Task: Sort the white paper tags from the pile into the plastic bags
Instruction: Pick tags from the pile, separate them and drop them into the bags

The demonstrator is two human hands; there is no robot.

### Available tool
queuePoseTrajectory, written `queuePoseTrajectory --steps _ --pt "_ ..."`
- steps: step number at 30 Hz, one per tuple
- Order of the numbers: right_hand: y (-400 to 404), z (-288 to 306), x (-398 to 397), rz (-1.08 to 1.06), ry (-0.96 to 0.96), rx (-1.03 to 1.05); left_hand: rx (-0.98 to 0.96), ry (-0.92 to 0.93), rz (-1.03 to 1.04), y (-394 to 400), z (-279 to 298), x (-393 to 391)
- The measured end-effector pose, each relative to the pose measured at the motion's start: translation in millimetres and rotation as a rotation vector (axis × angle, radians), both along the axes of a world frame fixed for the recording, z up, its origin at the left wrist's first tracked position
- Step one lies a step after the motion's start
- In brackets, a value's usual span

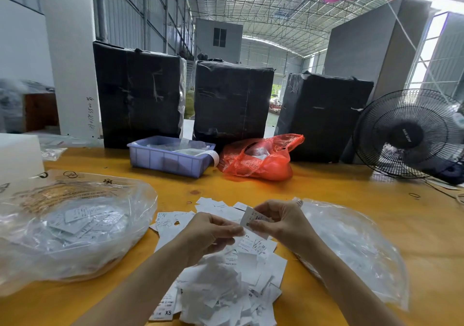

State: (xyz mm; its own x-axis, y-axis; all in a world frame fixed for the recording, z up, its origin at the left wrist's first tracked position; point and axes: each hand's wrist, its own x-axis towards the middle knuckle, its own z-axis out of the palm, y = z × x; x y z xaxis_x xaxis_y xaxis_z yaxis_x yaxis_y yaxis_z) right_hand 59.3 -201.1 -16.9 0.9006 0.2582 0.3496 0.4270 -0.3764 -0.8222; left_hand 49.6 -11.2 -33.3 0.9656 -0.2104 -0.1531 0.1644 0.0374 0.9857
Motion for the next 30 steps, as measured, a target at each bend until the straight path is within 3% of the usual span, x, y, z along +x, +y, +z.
queuePoseTrajectory --steps 14,25,30 --pt "-1.2 -1.5 1.3 -0.022 -0.032 -0.049 0.031 -0.020 0.018 -0.6 0.2 0.9" --pt "1.9 -0.2 -1.3 0.137 0.182 -0.060 0.039 -0.039 -0.001 -4.8 -1.6 0.5" --pt "2.4 -2.2 -2.5 0.126 0.240 -0.181 0.025 -0.068 -0.001 -9.9 -6.2 -3.0"
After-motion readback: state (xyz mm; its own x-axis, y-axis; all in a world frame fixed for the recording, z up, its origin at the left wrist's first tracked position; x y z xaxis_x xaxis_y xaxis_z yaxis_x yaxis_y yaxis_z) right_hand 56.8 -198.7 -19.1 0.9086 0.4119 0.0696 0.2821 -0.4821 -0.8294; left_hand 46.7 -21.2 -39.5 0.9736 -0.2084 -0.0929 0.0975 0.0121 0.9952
